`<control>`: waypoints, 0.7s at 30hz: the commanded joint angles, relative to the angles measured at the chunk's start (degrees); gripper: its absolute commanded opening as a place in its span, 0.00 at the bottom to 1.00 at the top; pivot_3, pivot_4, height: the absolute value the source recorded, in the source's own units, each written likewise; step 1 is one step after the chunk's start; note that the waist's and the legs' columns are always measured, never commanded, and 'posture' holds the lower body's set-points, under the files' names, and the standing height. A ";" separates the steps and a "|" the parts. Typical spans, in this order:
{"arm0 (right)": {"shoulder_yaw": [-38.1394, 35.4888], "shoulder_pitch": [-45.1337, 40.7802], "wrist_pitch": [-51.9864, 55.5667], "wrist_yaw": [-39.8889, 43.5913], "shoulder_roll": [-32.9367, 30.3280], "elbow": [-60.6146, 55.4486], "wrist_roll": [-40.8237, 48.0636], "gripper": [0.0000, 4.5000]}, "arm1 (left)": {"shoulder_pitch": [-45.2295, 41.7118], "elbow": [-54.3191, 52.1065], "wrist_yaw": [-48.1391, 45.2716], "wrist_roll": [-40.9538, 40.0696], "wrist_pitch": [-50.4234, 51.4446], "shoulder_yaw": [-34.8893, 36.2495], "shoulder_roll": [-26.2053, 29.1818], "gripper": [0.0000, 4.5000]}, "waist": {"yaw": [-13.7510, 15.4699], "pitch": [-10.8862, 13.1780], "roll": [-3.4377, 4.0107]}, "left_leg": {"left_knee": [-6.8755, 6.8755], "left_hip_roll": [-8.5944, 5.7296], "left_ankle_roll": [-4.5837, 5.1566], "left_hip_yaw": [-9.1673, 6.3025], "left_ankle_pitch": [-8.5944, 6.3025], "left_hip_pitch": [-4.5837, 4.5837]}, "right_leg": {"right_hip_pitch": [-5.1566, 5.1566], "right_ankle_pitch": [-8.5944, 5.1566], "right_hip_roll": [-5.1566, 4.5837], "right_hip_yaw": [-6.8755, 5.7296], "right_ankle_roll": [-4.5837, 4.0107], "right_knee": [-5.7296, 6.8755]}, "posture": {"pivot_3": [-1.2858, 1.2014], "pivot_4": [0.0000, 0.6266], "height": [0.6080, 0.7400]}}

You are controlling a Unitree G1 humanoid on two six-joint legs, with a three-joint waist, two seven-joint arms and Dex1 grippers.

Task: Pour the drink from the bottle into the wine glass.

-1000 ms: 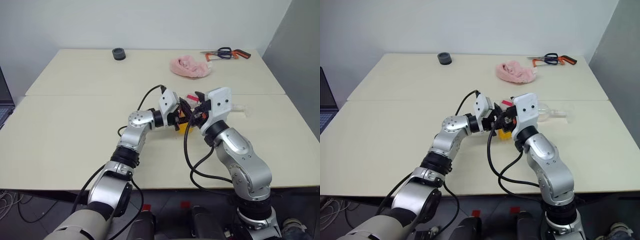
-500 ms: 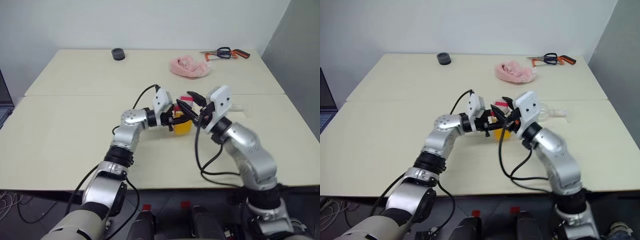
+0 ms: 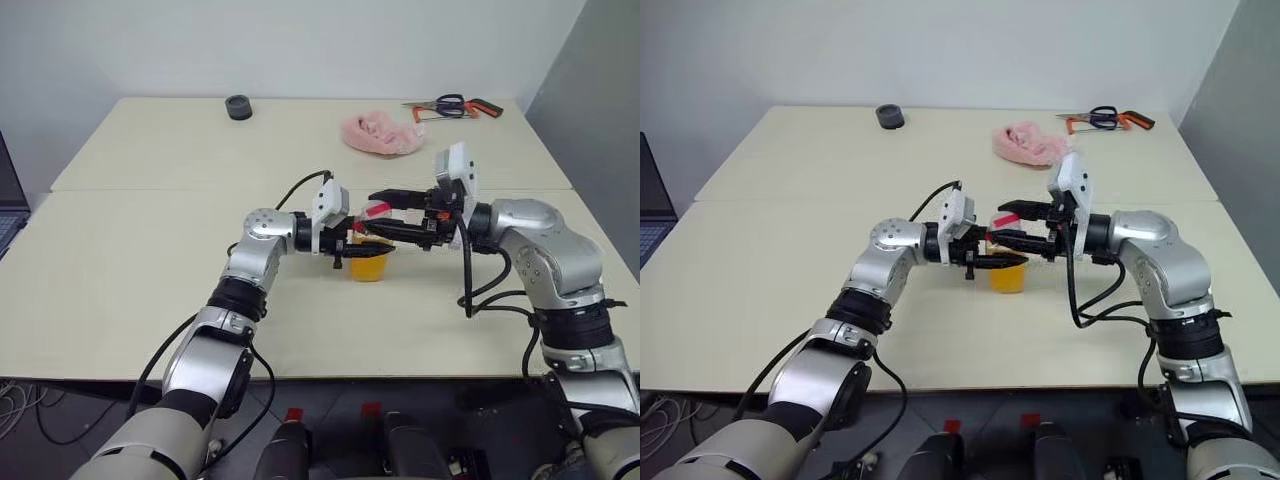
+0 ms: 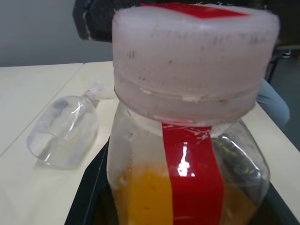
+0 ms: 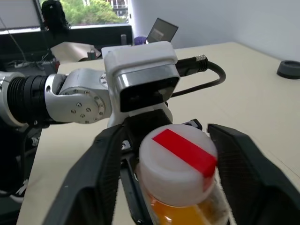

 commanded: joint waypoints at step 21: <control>8.22 15.68 -0.30 -49.05 20.22 -25.49 -19.64 0.95 | -1.41 -0.94 10.64 0.63 -1.18 2.09 -2.89 0.39 | -0.09 -0.01 0.02 | 0.04 -0.02 0.00 0.09 0.00 0.01 | -0.24 -0.01 0.03 0.15 0.01 0.37 | 0.52 0.24 1.00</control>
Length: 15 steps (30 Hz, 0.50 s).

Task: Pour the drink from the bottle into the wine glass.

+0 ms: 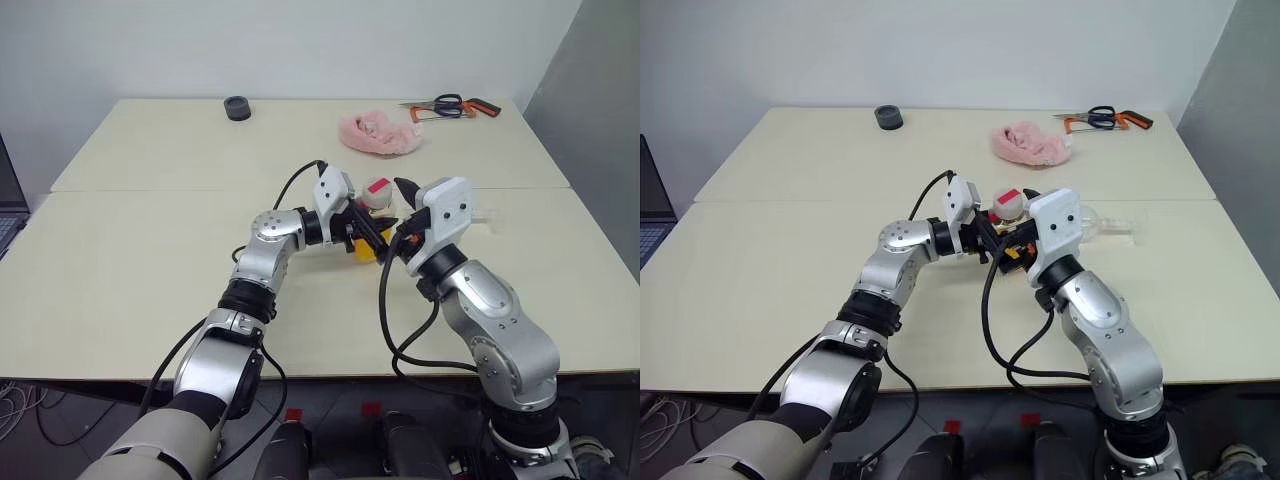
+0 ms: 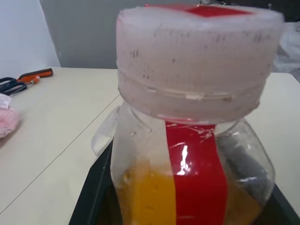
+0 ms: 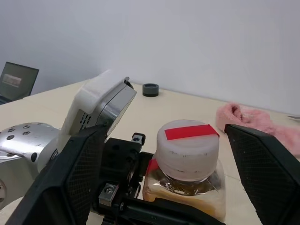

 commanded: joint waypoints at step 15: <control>-2.53 1.17 -1.73 -1.37 2.07 -0.12 -2.42 0.95 | -0.69 -2.59 -2.61 -0.50 -0.92 -0.50 0.21 0.39 | -0.08 0.00 0.00 | -0.02 0.02 0.01 0.02 -0.01 0.01 | 0.00 0.00 0.02 0.01 0.00 0.01 | 0.52 0.24 1.00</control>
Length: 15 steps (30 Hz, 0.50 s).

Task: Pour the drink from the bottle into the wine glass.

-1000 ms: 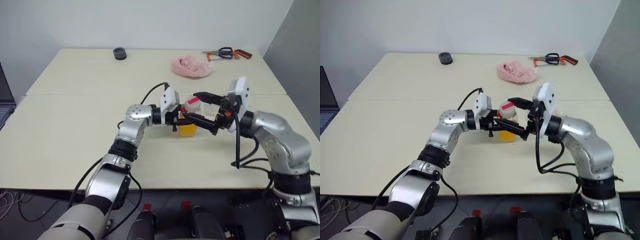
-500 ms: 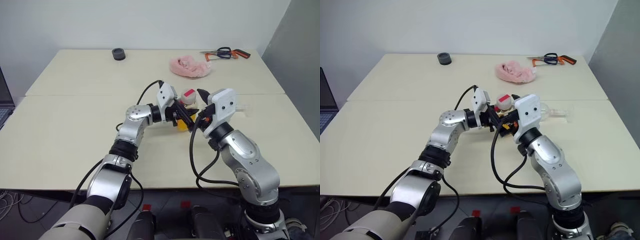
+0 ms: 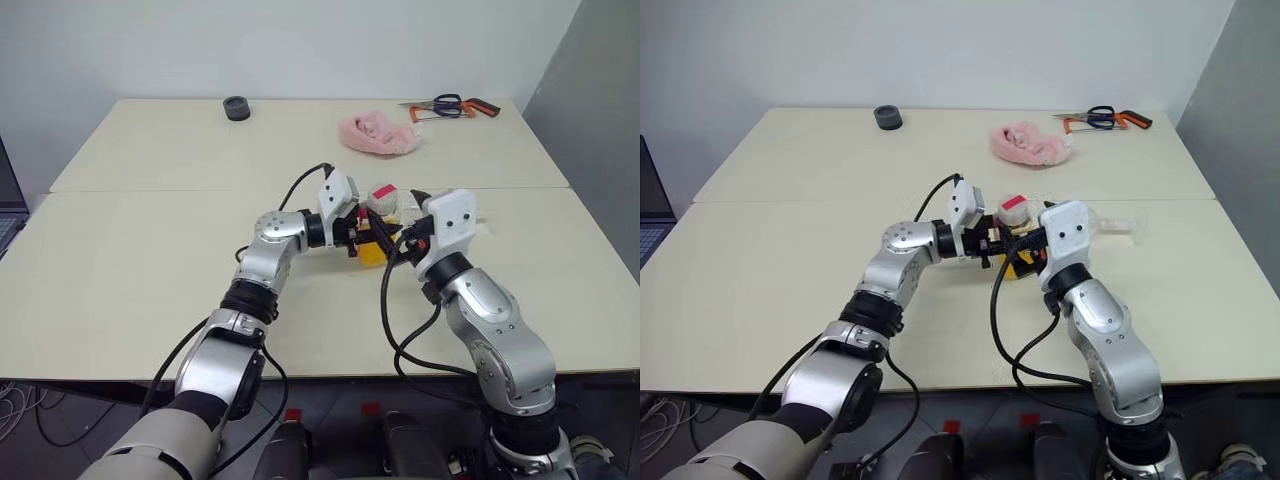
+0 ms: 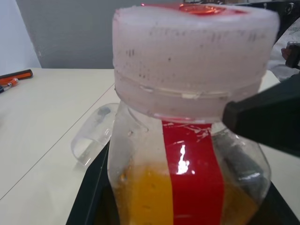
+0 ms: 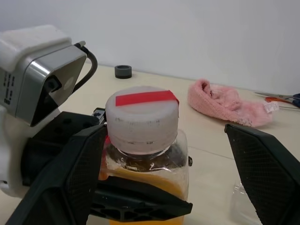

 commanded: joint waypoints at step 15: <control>0.93 -4.28 -2.18 0.55 2.19 2.23 -0.87 0.91 | -0.21 -2.90 -0.73 -0.25 -1.08 0.06 0.52 0.39 | 0.01 0.00 0.00 | 0.00 -0.01 0.00 0.00 0.00 0.00 | 0.00 0.00 0.00 0.00 0.00 0.00 | 0.52 0.24 1.00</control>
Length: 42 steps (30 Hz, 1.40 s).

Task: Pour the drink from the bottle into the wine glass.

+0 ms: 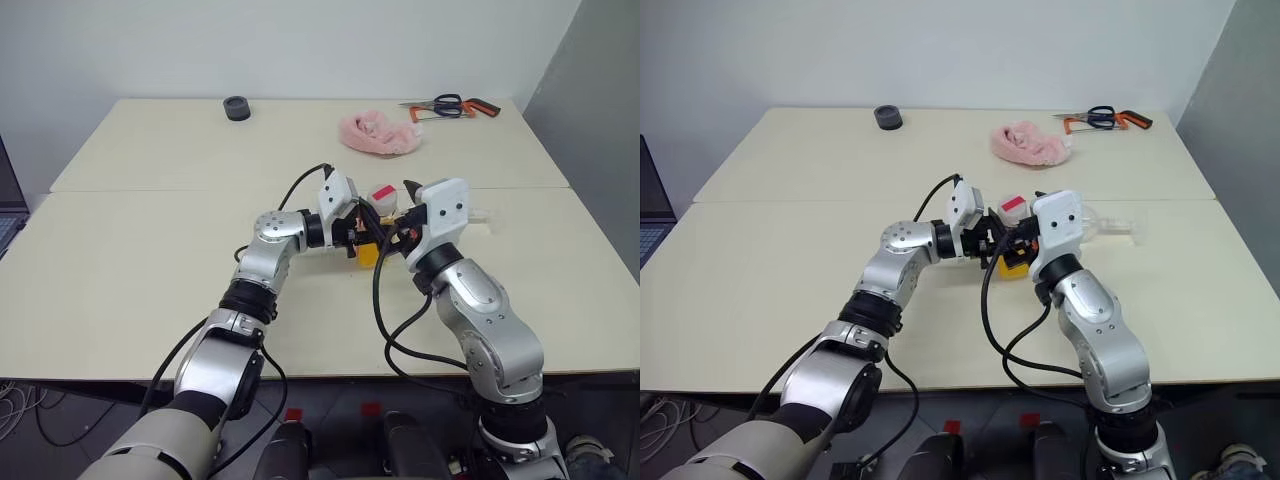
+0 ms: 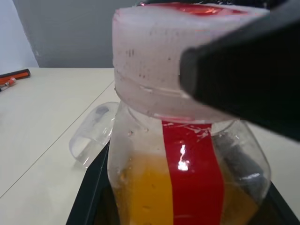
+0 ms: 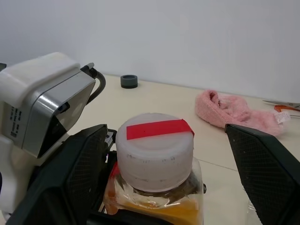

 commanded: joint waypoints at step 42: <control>-10.27 -3.79 0.03 28.68 -22.26 -2.03 19.13 0.96 | -1.33 -0.72 -9.59 -1.06 0.14 -0.78 2.39 0.38 | 0.12 0.03 0.01 | 0.03 -0.02 0.01 -0.03 0.00 -0.05 | 0.04 0.00 -0.04 -0.05 0.00 -0.07 | 0.52 0.24 1.00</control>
